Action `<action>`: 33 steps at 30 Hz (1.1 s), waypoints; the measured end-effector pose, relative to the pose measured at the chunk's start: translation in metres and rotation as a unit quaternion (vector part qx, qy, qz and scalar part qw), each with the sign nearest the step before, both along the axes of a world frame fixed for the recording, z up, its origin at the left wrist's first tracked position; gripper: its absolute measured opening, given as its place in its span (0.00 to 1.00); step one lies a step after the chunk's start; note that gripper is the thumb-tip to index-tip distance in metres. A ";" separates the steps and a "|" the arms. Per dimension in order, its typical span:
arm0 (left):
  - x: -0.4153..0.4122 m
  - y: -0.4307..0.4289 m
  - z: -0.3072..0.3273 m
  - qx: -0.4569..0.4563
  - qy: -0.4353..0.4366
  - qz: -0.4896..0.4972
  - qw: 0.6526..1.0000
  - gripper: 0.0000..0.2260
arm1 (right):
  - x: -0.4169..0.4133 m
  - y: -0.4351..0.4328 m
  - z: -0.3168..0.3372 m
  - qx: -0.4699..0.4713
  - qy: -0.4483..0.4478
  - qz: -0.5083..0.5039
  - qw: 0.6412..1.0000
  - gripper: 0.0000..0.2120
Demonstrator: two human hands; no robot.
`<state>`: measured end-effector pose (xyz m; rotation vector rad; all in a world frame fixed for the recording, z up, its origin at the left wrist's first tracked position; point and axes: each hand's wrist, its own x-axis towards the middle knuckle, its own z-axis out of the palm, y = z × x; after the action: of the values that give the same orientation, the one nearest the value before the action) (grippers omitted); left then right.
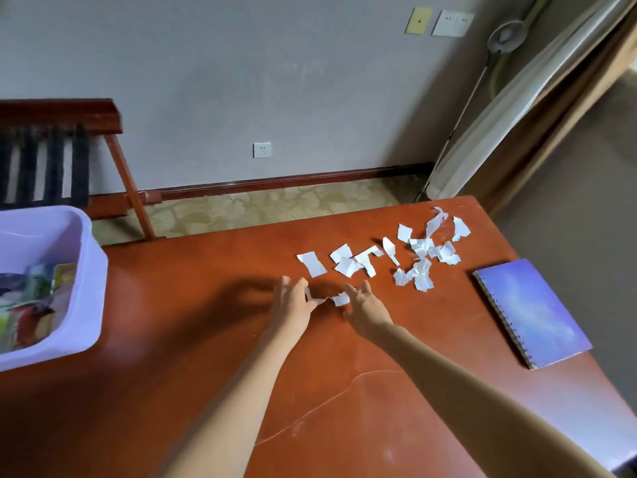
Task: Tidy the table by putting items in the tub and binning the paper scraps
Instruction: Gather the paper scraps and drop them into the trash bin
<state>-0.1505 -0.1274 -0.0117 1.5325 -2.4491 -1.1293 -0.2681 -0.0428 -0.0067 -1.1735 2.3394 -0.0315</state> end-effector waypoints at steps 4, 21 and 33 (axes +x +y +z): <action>-0.015 -0.003 -0.019 -0.005 -0.012 -0.009 1.000 0.17 | -0.021 -0.012 -0.010 0.017 0.026 0.026 0.999 0.24; -0.085 -0.036 -0.013 0.080 0.065 0.232 0.967 0.28 | -0.102 -0.076 -0.004 -0.003 -0.091 0.073 0.993 0.33; -0.096 -0.032 -0.030 0.025 0.016 0.205 0.978 0.09 | -0.102 -0.067 -0.013 -0.014 -0.101 0.105 0.989 0.09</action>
<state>-0.2460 -0.1597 -0.0413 1.8970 -1.9633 -1.1250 -0.3701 -0.1101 -0.0192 -1.3579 2.0368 -0.1040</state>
